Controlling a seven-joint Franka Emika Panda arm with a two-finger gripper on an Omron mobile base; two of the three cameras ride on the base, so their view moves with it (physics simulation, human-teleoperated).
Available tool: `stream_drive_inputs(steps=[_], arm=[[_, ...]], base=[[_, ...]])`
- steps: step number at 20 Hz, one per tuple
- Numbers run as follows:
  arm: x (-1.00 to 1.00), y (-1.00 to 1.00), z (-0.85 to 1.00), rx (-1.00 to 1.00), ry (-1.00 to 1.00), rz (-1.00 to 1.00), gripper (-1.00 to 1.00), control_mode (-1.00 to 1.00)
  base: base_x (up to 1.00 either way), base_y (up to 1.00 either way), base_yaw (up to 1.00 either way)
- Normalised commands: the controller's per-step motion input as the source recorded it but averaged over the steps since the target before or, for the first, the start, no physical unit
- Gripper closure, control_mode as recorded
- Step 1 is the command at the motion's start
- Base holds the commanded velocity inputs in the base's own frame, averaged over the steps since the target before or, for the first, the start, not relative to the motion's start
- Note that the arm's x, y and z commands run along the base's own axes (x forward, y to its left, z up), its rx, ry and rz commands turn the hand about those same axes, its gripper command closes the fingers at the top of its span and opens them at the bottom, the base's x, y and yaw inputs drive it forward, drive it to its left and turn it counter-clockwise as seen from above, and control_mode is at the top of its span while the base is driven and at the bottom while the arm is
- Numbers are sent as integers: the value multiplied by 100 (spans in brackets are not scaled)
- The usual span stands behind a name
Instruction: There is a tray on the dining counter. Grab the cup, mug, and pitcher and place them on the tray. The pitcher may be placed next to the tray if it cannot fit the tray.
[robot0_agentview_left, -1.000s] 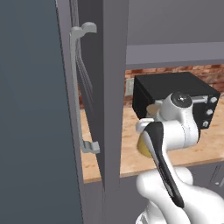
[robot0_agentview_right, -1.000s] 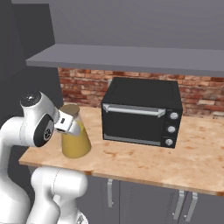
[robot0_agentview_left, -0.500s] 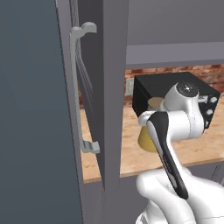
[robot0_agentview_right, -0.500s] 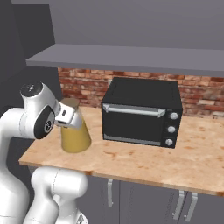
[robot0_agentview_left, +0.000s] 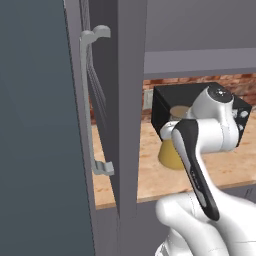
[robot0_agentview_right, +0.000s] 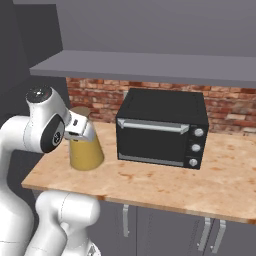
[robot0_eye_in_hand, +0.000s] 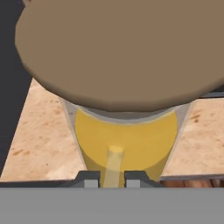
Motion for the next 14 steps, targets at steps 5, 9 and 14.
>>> stream_drive_inputs(steps=[5, 9, 14], arm=[[0, 0, 15, 0, 0, 2, 100, -100], [0, 0, 4, 0, 0, 0, 100, 100], [0, 0, 0, 0, 0, 0, 100, 100]], base=[[0, 0, 0], [-3, 0, 0], [-55, -19, 3]])
